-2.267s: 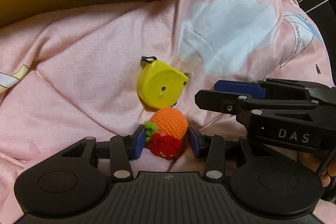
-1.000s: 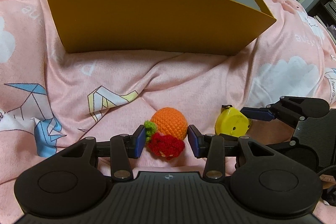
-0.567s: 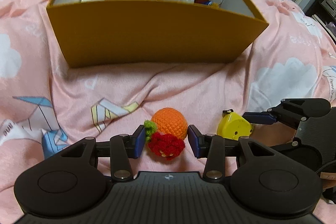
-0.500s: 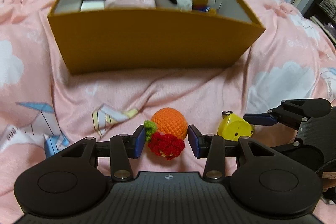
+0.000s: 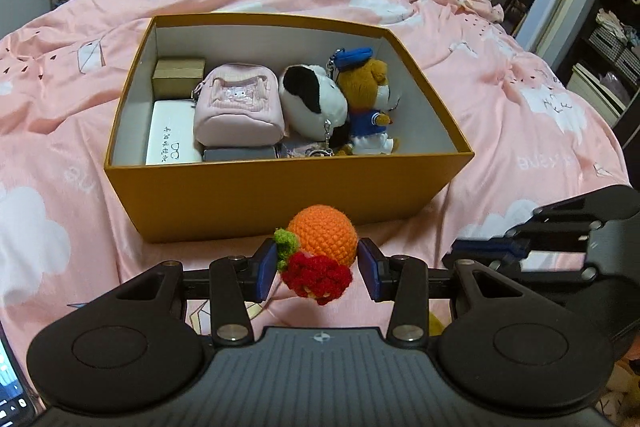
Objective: Organize objects
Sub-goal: 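Grasp the yellow tape measure with the right tool while the left tool holds the fruit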
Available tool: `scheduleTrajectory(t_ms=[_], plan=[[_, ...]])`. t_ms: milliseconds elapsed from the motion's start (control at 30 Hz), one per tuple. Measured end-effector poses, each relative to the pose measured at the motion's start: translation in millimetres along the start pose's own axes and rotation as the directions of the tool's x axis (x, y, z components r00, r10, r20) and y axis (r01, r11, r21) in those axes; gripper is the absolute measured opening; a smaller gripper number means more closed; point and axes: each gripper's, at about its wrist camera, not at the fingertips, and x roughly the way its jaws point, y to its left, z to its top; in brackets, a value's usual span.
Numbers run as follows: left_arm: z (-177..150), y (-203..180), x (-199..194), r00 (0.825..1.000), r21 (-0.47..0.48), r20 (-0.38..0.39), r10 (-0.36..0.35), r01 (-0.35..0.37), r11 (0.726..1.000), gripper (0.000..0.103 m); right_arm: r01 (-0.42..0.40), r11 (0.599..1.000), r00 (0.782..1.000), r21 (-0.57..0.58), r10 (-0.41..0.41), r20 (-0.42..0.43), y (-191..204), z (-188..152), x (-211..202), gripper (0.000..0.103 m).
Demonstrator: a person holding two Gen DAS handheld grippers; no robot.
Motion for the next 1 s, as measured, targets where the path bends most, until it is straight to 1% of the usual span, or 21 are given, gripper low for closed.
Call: scheduleTrajectory(t_ms=[67, 100, 133, 300, 333, 400, 500, 567, 633, 733, 767, 800, 833, 867, 900, 967, 1000], plan=[[-2.7, 0.7, 0.6, 1.000, 0.009, -0.014, 0.002, -0.002, 1.000, 0.049, -0.017, 0.999, 0.999, -0.033, 0.015, -0.044, 4.3, -3.9, 7.6, 0.018], [-5.1, 1.4, 2.0, 1.000, 0.010, -0.023, 0.002, -0.002, 1.000, 0.049, -0.022, 0.999, 0.997, -0.044, 0.019, -0.069, 6.5, -7.3, 12.8, 0.033], [-7.0, 1.9, 3.5, 0.999, 0.008, -0.032, 0.002, -0.001, 1.000, 0.049, -0.027, 0.998, 0.996, -0.053, 0.022, -0.089, 9.5, -12.0, 15.4, 0.041], [-16.7, 3.9, 9.8, 0.997, 0.005, -0.073, -0.003, 0.003, 1.000, 0.049, -0.060, 0.996, 0.982, -0.059, 0.048, -0.181, 14.0, -26.6, 37.5, 0.043], [-17.7, 4.1, 10.8, 0.997, 0.005, -0.078, -0.005, 0.006, 1.000, 0.049, -0.060, 0.997, 0.979, -0.057, 0.048, -0.199, 13.9, -28.0, 43.0, 0.049], [-20.0, 3.7, 12.0, 0.996, 0.005, -0.085, -0.009, 0.009, 1.000, 0.049, -0.058, 0.997, 0.973, -0.057, 0.044, -0.227, 14.5, -32.2, 49.9, 0.054], [-22.1, 4.1, 14.5, 0.995, 0.002, -0.096, -0.010, 0.010, 1.000, 0.049, -0.073, 0.995, 0.966, -0.064, 0.055, -0.252, 16.9, -37.0, 56.5, 0.054], [-23.0, 4.5, 16.5, 0.994, 0.001, -0.105, -0.011, 0.011, 1.000, 0.049, -0.085, 0.994, 0.963, -0.063, 0.066, -0.261, 18.0, -39.1, 59.5, 0.054], [-23.2, 4.0, 17.6, 0.994, 0.002, -0.110, -0.012, 0.012, 1.000, 0.049, -0.088, 0.994, 0.963, -0.065, 0.068, -0.260, 18.4, -40.2, 61.2, 0.051], [-22.5, 3.6, 18.0, 0.994, 0.003, -0.110, -0.017, 0.017, 1.000, 0.049, -0.095, 0.994, 0.963, -0.059, 0.077, -0.258, 17.4, -40.6, 60.8, 0.049], [-21.9, 3.6, 17.5, 0.994, 0.003, -0.108, -0.019, 0.020, 1.000, 0.049, -0.094, 0.994, 0.965, -0.061, 0.075, -0.253, 17.2, -40.8, 59.1, 0.041], [-21.2, 3.5, 16.3, 0.994, 0.003, -0.103, -0.022, 0.022, 1.000, 0.049, -0.092, 0.994, 0.966, -0.064, 0.074, -0.246, 16.4, -40.1, 56.5, 0.037], [-19.7, 3.3, 14.7, 0.995, 0.004, -0.095, -0.025, 0.026, 1.000, 0.049, -0.094, 0.994, 0.969, -0.060, 0.077, -0.235, 14.5, -38.3, 52.2, 0.022], [-17.7, 3.2, 12.7, 0.996, 0.004, -0.087, -0.031, 0.031, 1.000, 0.049, -0.102, 0.994, 0.971, -0.049, 0.088, -0.222, 11.2, -35.4, 47.0, 0.017], [-15.3, 3.2, 11.2, 0.996, 0.001, -0.078, -0.038, 0.038, 0.999, 0.049, -0.108, 0.994, 0.973, -0.035, 0.098, -0.208, 7.1, -31.6, 41.2, 0.004], [-10.3, 2.4, 9.1, 0.997, 0.001, -0.066, -0.046, 0.046, 0.999, 0.049, -0.108, 0.994, 0.977, -0.032, 0.100, -0.188, 1.4, -25.7, 33.9, 0.004], [-8.8, 1.6, 8.8, 0.997, 0.005, -0.063, -0.045, 0.046, 0.999, 0.049, -0.112, 0.993, 0.977, -0.035, 0.103, -0.185, -0.2, -23.6, 32.5, 0.009]])
